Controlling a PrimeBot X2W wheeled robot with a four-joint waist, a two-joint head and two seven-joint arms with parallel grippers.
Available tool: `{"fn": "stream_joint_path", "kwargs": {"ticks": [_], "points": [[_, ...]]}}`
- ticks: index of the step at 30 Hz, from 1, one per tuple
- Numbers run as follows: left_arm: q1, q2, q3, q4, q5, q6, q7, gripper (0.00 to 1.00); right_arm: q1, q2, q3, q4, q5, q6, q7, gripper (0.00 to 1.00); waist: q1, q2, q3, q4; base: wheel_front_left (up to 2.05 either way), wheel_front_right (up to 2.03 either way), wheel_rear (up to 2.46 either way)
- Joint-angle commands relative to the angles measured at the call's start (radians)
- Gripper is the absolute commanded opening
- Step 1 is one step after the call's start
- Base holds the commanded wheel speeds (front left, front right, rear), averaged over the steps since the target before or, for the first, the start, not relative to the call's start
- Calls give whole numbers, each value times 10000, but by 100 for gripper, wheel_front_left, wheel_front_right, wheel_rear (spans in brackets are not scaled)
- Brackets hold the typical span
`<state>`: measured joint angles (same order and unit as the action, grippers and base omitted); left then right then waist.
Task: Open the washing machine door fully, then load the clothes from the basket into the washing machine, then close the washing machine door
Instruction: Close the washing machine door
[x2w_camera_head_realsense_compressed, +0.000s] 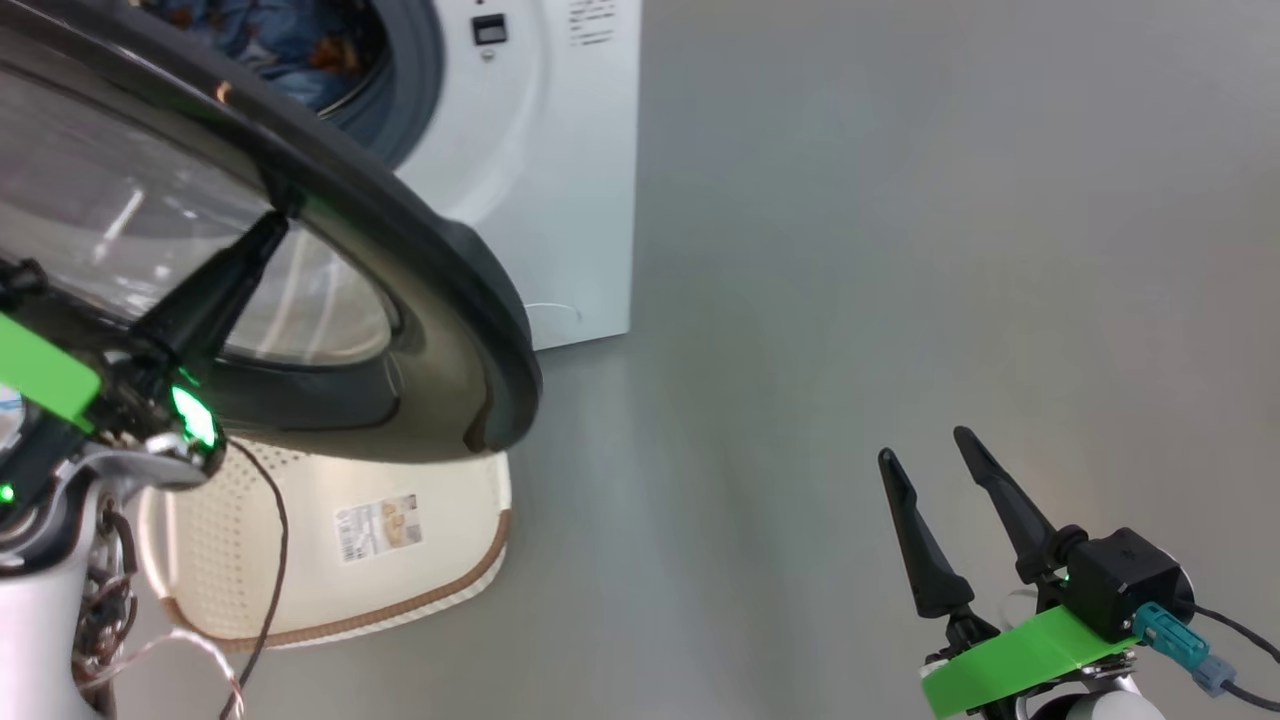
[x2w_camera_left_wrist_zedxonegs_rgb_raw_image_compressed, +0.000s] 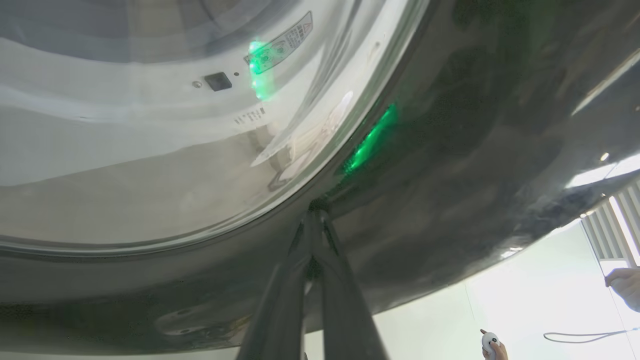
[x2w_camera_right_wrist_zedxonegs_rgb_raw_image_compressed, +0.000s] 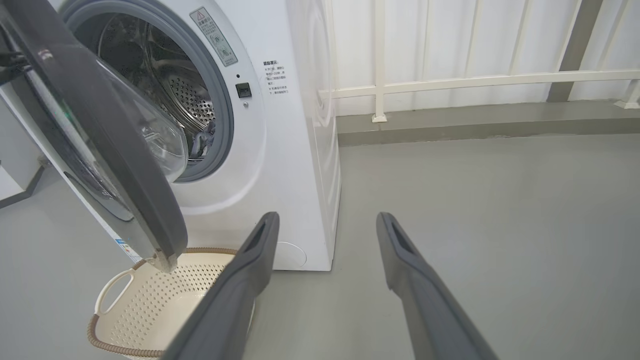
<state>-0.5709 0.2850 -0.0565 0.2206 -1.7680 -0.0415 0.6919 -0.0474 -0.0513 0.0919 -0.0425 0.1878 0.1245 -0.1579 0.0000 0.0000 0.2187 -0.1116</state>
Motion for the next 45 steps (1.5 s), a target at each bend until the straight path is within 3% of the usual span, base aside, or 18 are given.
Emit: {"fn": "stream_joint_path", "kwargs": {"ticks": [1, 16, 30, 32, 33, 45], "points": [[-579, 310, 362, -85, 183, -185, -63, 0, -295, 10, 322, -182, 63, 62, -95, 100, 0, 0, 35, -228, 0, 0, 0], [-1613, 180, 755, 1430, 430, -759, -585, 0, -472, 10, 506, 215, 309, 62, -350, 100, 0, 0, 156, -672, 0, 0, 0], [478, -98, 1827, 145, -374, -886, -289, 0, -429, 10, 257, 220, 276, 62, -431, 100, 0, 0, 135, -10, 0, 0, 0], [847, -270, 2040, -154, -441, -887, -351, 53, -457, 10, 262, 215, 228, 62, -407, 100, 0, 0, 140, 95, 0, 0, 0], [1028, -335, 2152, -313, -408, -888, -417, 100, -475, 10, 254, 211, 205, 62, -395, 100, 0, 0, 145, 142, 0, 0, 0], [2400, -1810, 3634, -1927, 66, -890, -1678, 100, -501, 10, -206, 80, 31, 62, -313, 100, 0, 0, 78, 668, 0, 0, 0]]}}
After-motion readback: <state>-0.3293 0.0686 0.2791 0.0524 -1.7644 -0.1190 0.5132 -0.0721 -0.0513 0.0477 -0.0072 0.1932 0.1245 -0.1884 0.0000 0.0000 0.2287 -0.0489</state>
